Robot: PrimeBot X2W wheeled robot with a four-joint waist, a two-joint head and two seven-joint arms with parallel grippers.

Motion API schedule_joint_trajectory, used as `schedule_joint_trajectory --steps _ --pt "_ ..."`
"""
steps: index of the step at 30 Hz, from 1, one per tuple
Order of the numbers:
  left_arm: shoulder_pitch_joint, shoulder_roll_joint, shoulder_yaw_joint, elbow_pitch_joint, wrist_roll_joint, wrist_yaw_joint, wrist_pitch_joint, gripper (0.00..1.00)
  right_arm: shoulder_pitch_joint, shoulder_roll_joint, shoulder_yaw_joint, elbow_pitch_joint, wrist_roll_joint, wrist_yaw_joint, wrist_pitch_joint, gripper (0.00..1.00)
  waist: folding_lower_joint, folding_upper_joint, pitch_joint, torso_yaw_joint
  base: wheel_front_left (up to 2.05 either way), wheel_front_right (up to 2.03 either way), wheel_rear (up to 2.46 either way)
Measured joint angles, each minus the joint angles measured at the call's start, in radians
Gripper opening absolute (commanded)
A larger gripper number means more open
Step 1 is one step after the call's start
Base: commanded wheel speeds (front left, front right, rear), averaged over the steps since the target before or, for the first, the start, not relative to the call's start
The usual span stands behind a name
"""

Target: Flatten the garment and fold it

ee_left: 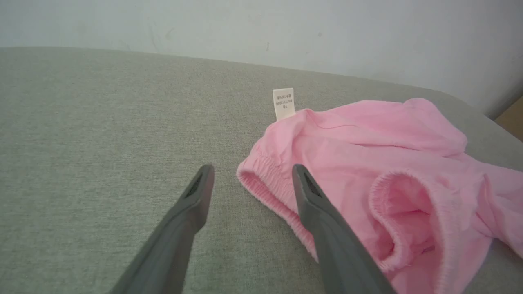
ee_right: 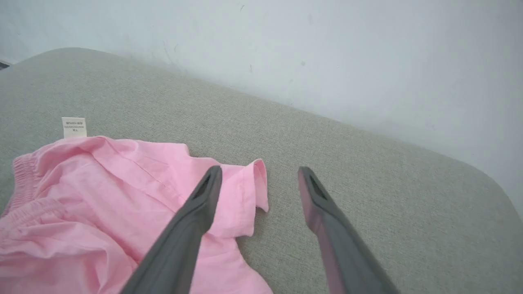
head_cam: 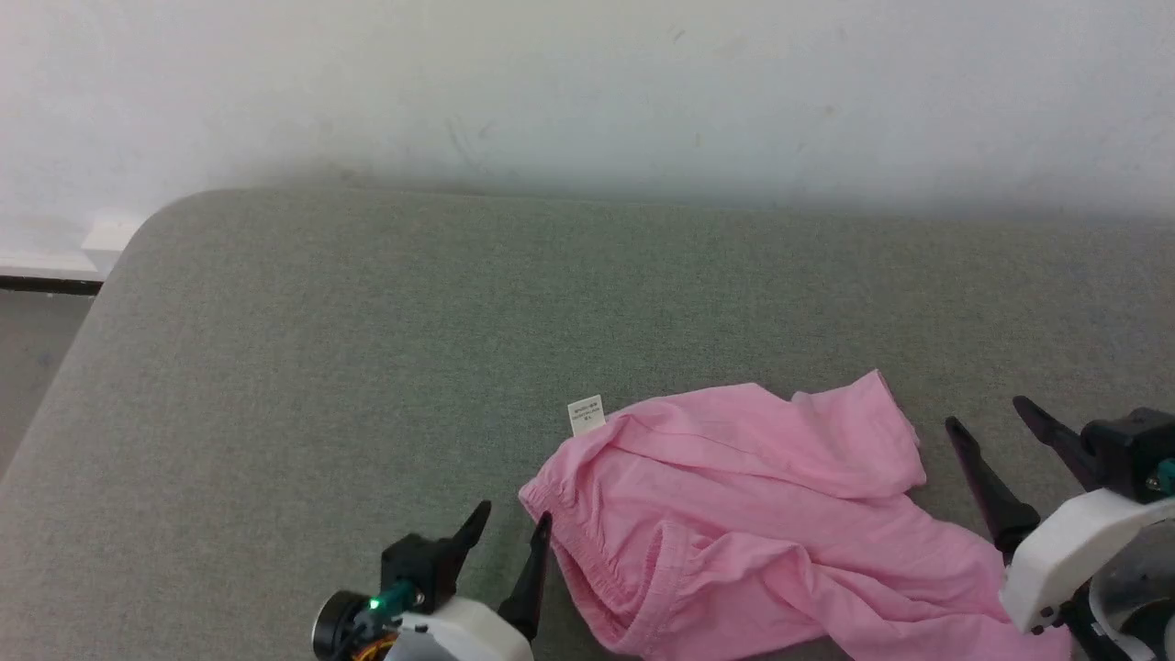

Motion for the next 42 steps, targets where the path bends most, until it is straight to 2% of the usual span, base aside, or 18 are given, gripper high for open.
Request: schedule_joint_trajectory --steps 7,11,14,16,17,23,29,30,31,34,42 --pt "-0.146 0.007 -0.040 0.049 -0.002 -0.017 0.189 1.00 0.011 0.111 -0.027 -0.013 -0.069 0.000 -0.101 1.00 0.0001 0.0000 0.053 -0.032 0.00 0.00 0.00" --pt "-0.230 0.045 -0.059 0.086 0.047 -0.007 0.314 1.00 0.011 0.131 -0.030 -0.007 -0.085 0.000 -0.126 1.00 0.0001 0.0000 0.090 -0.056 0.00 0.00 0.00" --pt "-0.259 0.076 -0.076 0.108 0.053 -0.020 0.399 1.00 0.009 0.134 -0.026 0.002 -0.085 0.000 -0.137 1.00 0.0000 0.0000 0.116 -0.076 0.00 0.00 0.00" --pt "-0.287 0.093 -0.082 0.101 0.047 -0.036 0.423 0.07 0.004 0.137 -0.024 0.005 -0.085 0.000 -0.146 1.00 0.0000 0.0000 0.133 -0.090 0.00 0.00 0.00" --pt "-0.301 0.103 -0.083 0.095 0.043 -0.044 0.429 0.00 0.001 0.137 -0.024 0.008 -0.085 0.000 -0.148 1.00 0.0001 0.0000 0.141 -0.096 0.00 0.00 0.00" --pt "-0.377 0.177 -0.038 0.055 0.037 -0.049 0.399 0.00 -0.018 0.144 -0.017 0.026 -0.085 0.000 -0.170 1.00 0.0002 0.0000 0.174 -0.133 0.00 0.00 0.00" --pt "-0.493 0.242 0.046 0.026 0.034 -0.015 0.310 0.00 -0.034 0.156 -0.007 0.043 -0.085 0.000 -0.189 1.00 0.0002 0.0000 0.193 -0.157 0.00 0.00 0.00" --pt "-0.502 0.250 0.052 0.032 0.028 -0.015 0.291 0.29 -0.035 0.157 -0.006 0.046 -0.085 0.000 -0.192 1.00 0.0002 0.0000 0.195 -0.159 0.00 0.00 0.00" --pt "-0.508 0.254 0.058 0.050 0.022 -0.015 0.283 1.00 -0.035 0.159 -0.003 0.050 -0.085 0.000 -0.192 1.00 0.0002 0.0000 0.197 -0.160 0.00 0.00 0.00" --pt "-0.506 0.255 0.061 0.086 0.021 0.004 0.243 1.00 -0.036 0.160 0.008 0.067 -0.085 0.000 -0.193 1.00 0.0002 0.0000 0.196 -0.158 0.00 0.00 0.00" --pt "-0.431 0.220 0.074 0.076 0.021 0.049 0.023 1.00 -0.028 0.157 0.014 0.084 -0.087 0.000 -0.197 1.00 0.0000 0.0000 0.160 -0.125 0.00 0.00 0.00"
